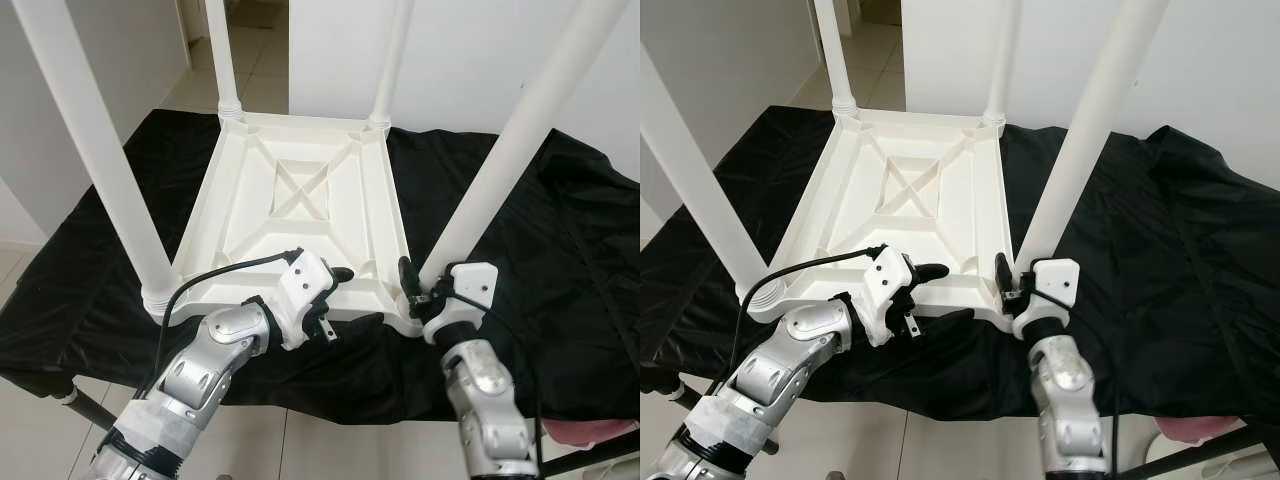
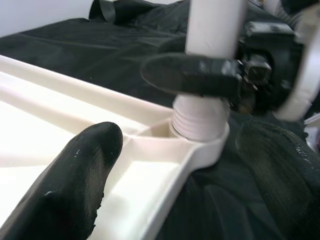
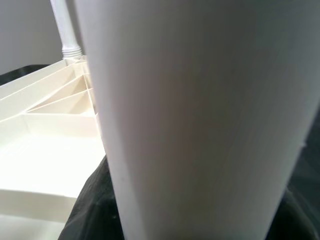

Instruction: Building children table

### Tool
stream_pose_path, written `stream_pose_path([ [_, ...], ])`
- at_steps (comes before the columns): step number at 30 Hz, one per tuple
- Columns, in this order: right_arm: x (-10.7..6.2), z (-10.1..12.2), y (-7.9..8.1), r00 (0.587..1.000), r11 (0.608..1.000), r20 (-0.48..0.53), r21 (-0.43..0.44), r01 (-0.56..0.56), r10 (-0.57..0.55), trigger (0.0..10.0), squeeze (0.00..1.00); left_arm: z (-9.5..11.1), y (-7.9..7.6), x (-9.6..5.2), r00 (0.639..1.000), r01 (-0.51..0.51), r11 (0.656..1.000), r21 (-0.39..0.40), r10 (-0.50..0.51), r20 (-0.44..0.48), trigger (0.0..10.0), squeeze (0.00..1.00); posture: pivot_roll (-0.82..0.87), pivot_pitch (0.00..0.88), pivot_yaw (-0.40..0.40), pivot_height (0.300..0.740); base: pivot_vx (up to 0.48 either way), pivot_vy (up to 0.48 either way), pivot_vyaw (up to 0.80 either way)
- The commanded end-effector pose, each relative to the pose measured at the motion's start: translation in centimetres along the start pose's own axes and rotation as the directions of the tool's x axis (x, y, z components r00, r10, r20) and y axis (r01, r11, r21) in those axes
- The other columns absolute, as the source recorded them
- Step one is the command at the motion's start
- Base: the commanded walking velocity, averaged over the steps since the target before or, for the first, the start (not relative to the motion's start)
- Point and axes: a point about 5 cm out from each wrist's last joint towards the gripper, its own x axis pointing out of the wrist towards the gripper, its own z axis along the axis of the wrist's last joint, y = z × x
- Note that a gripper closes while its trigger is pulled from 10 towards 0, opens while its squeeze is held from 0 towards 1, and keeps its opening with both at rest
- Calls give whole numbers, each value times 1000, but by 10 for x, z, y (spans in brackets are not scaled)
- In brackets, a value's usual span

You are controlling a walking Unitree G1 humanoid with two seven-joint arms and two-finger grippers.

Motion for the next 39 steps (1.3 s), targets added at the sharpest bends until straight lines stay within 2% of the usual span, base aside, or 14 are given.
stream_pose_path([
  [1,-6,-14,1,996,998,-78,45,36,-33,10000,0,0,-3,1,996,84,996,1,-84,-3,10000,0,-26,0,-8,740,0,0,0],
  [15,-4,-11,5,996,999,-86,25,42,-39,10000,0,2,0,4,996,92,996,11,-93,4,10000,0,-23,0,-3,740,0,0,0],
  [16,-4,-10,7,996,999,-82,31,30,-28,10000,1000,2,0,4,996,89,996,10,-89,5,10000,0,-18,0,-6,740,0,0,0],
  [20,-4,-9,6,997,999,-77,28,27,-24,10000,1000,2,1,4,996,87,996,9,-87,5,10000,0,-18,0,-7,740,0,0,0],
  [26,0,-2,-3,999,1000,-39,7,-1,1,10000,1000,2,0,4,996,88,996,7,-88,6,10000,0,-18,0,-9,740,0,0,0],
  [29,4,3,-6,997,997,-16,-3,-71,71,10000,1000,2,0,5,996,88,996,8,-88,8,10000,0,-22,0,-14,740,0,0,0],
  [31,4,3,-6,997,997,-16,-3,-71,71,10000,1000,2,0,5,996,88,996,8,-88,8,10000,0,-22,0,-14,740,0,0,0],
  [32,6,5,-8,993,993,-5,-4,-115,115,10000,0,3,0,5,996,89,996,9,-89,9,10000,0,-25,0,-19,740,0,0,0],
  [35,8,8,-11,985,985,7,-14,-175,175,10000,0,3,-2,6,996,92,996,2,-92,14,10000,0,-28,0,-22,740,0,0,0],
  [37,10,11,-16,953,952,13,-48,-303,304,10000,0,3,-5,8,995,101,995,-3,-101,16,10000,0,-35,0,-29,740,0,0,0],
  [39,10,11,-16,953,952,13,-48,-303,304,10000,0,3,-5,8,995,101,995,-3,-101,16,10000,0,-35,0,-29,740,0,0,0],
])
